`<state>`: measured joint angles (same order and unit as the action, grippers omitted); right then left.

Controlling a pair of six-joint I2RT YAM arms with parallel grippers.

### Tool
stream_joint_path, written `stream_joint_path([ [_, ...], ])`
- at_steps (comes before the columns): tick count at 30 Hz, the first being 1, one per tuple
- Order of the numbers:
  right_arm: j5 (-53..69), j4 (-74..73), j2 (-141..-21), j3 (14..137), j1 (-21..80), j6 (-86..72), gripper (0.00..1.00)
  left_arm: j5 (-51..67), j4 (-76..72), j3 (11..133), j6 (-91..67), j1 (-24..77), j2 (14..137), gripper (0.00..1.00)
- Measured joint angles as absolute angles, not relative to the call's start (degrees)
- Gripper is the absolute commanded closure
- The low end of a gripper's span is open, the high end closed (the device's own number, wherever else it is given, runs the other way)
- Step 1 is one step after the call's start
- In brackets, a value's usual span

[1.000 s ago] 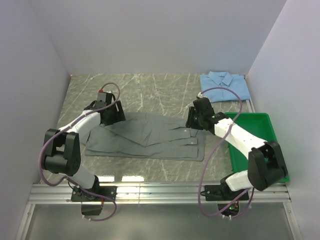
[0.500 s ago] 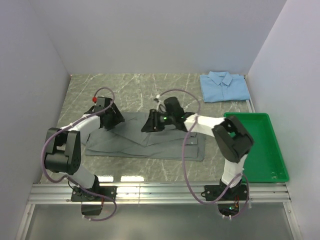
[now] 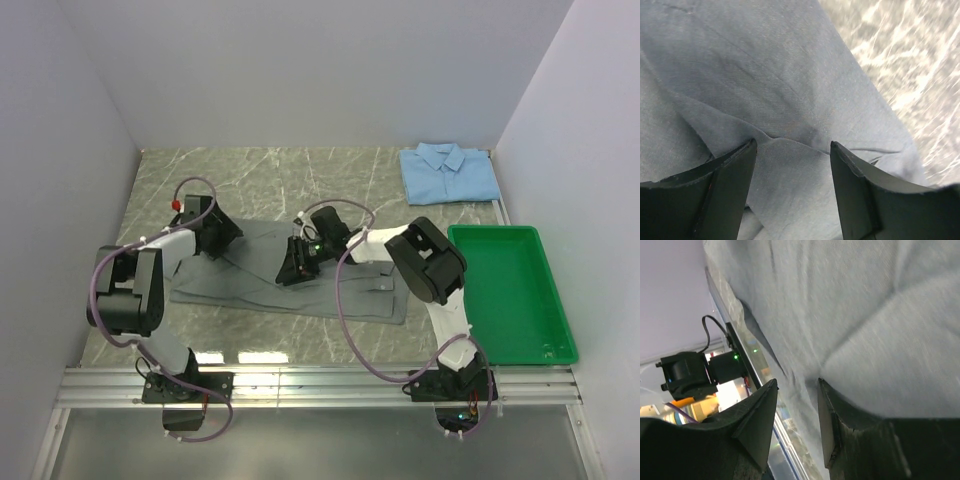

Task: Fold and stack the long sleeve shirts
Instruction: Fold the shirt

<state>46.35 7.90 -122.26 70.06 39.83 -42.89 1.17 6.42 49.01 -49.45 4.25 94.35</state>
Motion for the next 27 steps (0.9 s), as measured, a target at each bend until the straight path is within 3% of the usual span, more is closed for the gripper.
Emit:
stream_joint_path([
  [8,42.9,-1.6,-116.4,67.2,36.2,-37.5,0.54,1.2,8.3,52.9,-49.9,2.7,96.5,0.29],
  [16,26.8,-19.1,-100.2,66.1,33.3,-24.4,0.54,-8.4,14.6,53.1,-48.8,1.7,88.3,0.23],
  [22,13.7,-28.2,-92.2,64.8,32.7,-15.4,0.54,-12.1,17.1,52.0,-50.3,2.5,80.4,0.28],
  [27,8.3,-33.2,-91.9,60.2,32.8,-12.6,0.54,-12.8,18.1,49.4,-52.1,5.4,82.8,0.31],
])
